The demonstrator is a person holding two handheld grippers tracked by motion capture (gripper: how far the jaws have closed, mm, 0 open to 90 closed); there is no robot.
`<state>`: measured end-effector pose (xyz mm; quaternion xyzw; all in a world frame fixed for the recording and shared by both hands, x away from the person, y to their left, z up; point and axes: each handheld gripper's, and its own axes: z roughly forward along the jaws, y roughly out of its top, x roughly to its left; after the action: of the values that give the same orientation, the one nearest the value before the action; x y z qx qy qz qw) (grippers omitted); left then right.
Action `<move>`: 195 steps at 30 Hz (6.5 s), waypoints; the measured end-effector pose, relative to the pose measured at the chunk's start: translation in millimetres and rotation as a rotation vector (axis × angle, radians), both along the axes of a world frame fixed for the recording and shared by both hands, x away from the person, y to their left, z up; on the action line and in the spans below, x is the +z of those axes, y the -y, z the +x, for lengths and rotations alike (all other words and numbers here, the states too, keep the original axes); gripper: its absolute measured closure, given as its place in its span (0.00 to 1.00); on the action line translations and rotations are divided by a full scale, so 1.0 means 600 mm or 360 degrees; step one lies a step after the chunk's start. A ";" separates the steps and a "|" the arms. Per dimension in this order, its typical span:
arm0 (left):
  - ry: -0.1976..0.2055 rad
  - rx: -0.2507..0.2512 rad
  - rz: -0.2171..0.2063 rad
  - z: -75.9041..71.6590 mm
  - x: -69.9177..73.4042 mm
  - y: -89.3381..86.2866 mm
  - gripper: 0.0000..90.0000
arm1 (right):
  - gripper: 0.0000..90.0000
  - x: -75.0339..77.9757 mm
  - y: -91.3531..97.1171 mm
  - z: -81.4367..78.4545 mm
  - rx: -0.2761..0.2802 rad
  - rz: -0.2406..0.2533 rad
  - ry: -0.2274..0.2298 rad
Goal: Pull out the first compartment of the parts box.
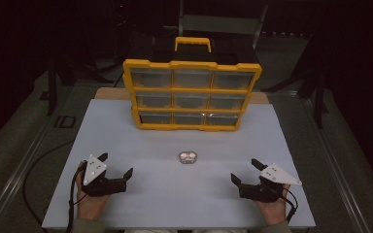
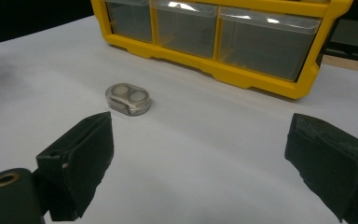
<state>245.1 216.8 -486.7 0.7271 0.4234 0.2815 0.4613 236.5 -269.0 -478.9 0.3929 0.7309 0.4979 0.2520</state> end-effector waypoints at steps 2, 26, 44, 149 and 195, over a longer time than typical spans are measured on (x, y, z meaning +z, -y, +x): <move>-0.0001 -0.0003 0.0022 -0.001 0.000 0.002 0.00 | 0.09 -0.001 0.001 0.001 -0.0003 -0.0001 -0.0004; 0.0000 -0.0052 0.0224 0.014 0.055 0.036 0.00 | 0.09 -0.016 -0.006 0.006 0.0005 -0.0027 -0.0035; 0.0033 -0.0151 0.0454 0.061 0.091 0.079 0.00 | 0.09 -0.019 -0.009 0.010 0.0017 -0.0010 -0.0052; 0.0748 0.0106 0.1960 0.259 0.246 0.216 0.00 | 0.09 -0.028 -0.018 0.013 0.0042 -0.0043 -0.0090; 0.1137 0.0272 0.2228 0.232 0.240 0.234 0.71 | 0.09 -0.029 -0.021 0.013 0.0048 -0.0048 -0.0099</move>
<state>384.3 76.4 -342.5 0.6789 0.0284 0.7334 -0.0186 244.3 -256.6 -496.5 0.3933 0.7516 0.4781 0.2277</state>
